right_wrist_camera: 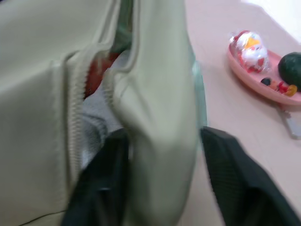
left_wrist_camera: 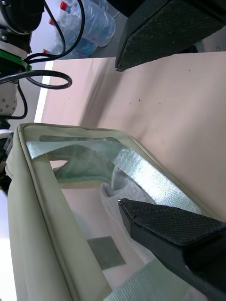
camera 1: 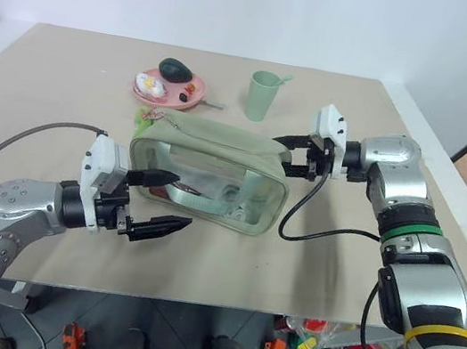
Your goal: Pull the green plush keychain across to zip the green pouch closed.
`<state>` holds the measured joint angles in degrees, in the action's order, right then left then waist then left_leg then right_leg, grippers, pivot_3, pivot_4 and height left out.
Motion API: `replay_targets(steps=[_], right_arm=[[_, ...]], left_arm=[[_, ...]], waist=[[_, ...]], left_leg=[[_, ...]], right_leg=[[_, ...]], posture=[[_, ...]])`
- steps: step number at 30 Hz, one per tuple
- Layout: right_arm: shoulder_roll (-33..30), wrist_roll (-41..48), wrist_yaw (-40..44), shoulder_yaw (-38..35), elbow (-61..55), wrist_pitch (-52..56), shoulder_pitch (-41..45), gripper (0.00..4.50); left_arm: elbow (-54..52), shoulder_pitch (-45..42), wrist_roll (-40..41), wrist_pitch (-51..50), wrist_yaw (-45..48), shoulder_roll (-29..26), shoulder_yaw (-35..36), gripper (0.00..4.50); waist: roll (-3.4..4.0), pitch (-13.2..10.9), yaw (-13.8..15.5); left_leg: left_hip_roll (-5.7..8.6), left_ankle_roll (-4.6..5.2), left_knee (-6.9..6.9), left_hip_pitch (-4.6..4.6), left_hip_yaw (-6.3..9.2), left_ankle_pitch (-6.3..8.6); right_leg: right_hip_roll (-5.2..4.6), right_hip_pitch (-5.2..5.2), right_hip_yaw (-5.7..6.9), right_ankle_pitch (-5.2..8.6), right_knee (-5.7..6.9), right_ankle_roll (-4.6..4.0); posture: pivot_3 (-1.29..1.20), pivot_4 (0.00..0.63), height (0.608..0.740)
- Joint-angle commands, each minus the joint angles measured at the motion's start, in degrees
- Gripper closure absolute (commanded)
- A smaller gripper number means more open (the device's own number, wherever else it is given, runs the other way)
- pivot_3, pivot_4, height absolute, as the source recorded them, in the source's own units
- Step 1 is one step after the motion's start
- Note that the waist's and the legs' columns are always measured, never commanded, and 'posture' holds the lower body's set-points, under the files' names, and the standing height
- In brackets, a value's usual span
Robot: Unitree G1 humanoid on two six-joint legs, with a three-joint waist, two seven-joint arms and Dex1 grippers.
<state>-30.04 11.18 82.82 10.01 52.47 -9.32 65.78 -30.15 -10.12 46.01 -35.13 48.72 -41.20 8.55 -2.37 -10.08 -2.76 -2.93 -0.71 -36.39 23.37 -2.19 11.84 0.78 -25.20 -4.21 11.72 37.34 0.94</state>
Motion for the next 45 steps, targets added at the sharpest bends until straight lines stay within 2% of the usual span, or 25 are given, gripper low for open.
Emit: replay_targets(steps=[1, 2, 4, 7, 12, 16, 20, 24, 29, 32, 42, 45], right_arm=[[-1.6, 5.2, -3.0, -7.3, -4.7, 7.1, 0.5, 0.97], [-2.4, 6.5, -4.0, -9.0, -7.0, 9.5, -0.5, 0.56], [-4.1, 9.0, -6.0, -12.0, -13.2, 14.7, -3.5, 0.13], [-6.6, 13.2, -10.0, -15.9, -26.7, 23.7, -10.4, 0.13], [-9.6, 21.6, -19.3, -20.9, -55.7, 39.3, -26.9, 0.13], [-7.8, 27.1, -29.6, -21.7, -75.3, 47.8, -38.0, 0.13], [-5.4, 29.5, -35.5, -20.2, -80.5, 50.9, -40.3, 0.13], [-4.3, 25.5, -37.1, -16.4, -77.9, 48.4, -40.2, 0.13], [-5.3, 19.3, -35.5, -13.0, -73.0, 41.6, -40.9, 0.13], [-5.0, 17.9, -34.8, -12.4, -71.1, 39.1, -40.8, 0.94], [-4.9, 18.8, -32.9, -12.6, -72.1, 37.5, -41.5, 4.36], [-6.0, 18.5, -29.4, -12.7, -70.5, 35.2, -40.2, 4.47]], left_arm=[[-1.7, -1.2, -0.1, 0.7, -0.4, 0.3, -0.3, 0.0], [-1.8, -1.2, -0.1, 0.6, -0.5, 0.3, -0.3, 0.0], [-1.9, -1.1, 0.1, 0.6, -0.5, 0.2, -0.3, 0.0], [-2.1, -0.9, 0.4, 0.4, 0.0, -0.4, -0.4, 0.0], [-1.9, -1.6, 0.9, 0.0, 0.8, -1.2, -0.4, 0.0], [-2.9, -2.4, 2.5, -1.7, 2.4, -2.1, -1.4, 0.0], [-3.0, -3.4, 2.4, -1.8, 3.0, -2.5, -1.9, 0.0], [-2.6, -4.8, 1.3, -1.4, 3.5, -2.5, -2.9, 0.0], [-2.6, -5.4, 0.2, -1.0, 3.5, -2.7, -3.3, 0.0], [-2.9, -4.9, -0.2, -0.8, 3.5, -2.6, -3.1, 0.0], [-2.8, -2.9, -1.3, -0.2, 2.7, -2.4, -2.4, 0.0], [-2.7, -2.6, -1.2, -0.3, 2.1, -2.1, -2.2, 0.0]], waist=[[0.03, 0.0, 0.0], [0.04, 0.0, 0.0], [0.04, 0.0, 0.1], [0.04, 0.0, 0.4], [0.06, 0.0, 0.3], [0.07, 0.0, -0.1], [0.07, 0.0, -0.1], [0.06, 0.0, -0.1], [0.06, 0.0, -0.1], [0.06, 0.0, -0.1], [0.06, 0.0, 0.0], [0.06, 0.0, 0.0]], left_leg=[[0.02, 0.0, 0.0, 0.02, 0.0, 0.0], [0.04, 0.0, 0.0, 0.02, -0.01, 0.0], [0.06, 0.0, -0.03, 0.03, 0.0, 0.0], [0.09, -0.01, -0.03, 0.03, 0.06, 0.0], [0.08, -0.01, 0.0, 0.03, 0.11, 0.01], [0.05, -0.01, -0.02, -0.07, 0.11, 0.01], [0.06, -0.05, -0.13, -0.15, 0.11, -0.03], [0.13, -0.03, -0.31, -0.17, 0.13, -0.07], [0.2, -0.01, -0.33, -0.14, 0.09, -0.09], [0.19, -0.01, -0.18, -0.06, 0.1, -0.08], [0.17, 0.03, -0.06, -0.03, 0.25, -0.01], [0.18, 0.03, -0.12, -0.03, 0.23, -0.01]], right_leg=[[-0.03, -0.01, 0.0, 0.0, 0.0, 0.0], [-0.05, -0.01, 0.0, 0.0, 0.0, 0.01], [-0.07, 0.0, 0.0, 0.0, 0.0, 0.04], [-0.09, 0.04, 0.05, 0.05, 0.0, 0.08], [-0.07, 0.02, 0.08, 0.08, 0.03, 0.11], [0.0, 0.01, 0.04, 0.08, 0.17, 0.1], [0.04, 0.01, 0.01, 0.11, 0.25, -0.15], [0.0, 0.09, -0.01, 0.04, 0.24, -0.15], [-0.05, 0.1, -0.1, 0.03, 0.2, -0.12], [-0.03, 0.02, -0.09, 0.09, 0.16, -0.11], [0.02, 0.0, -0.01, 0.12, 0.16, 0.05], [0.01, 0.02, -0.02, 0.19, 0.16, -0.1]], posture=[[0.0, 0.15, 0.74], [0.0, 0.15, 0.74], [0.0, 0.15, 0.74], [0.0, 0.15, 0.74], [0.0, 0.15, 0.74], [0.0, 0.15, 0.74], [0.0, 0.15, 0.74], [0.0, 0.15, 0.74], [0.0, 0.15, 0.74], [0.0, 0.15, 0.74], [0.0, 0.15, 0.74], [0.0, 0.15, 0.74]])
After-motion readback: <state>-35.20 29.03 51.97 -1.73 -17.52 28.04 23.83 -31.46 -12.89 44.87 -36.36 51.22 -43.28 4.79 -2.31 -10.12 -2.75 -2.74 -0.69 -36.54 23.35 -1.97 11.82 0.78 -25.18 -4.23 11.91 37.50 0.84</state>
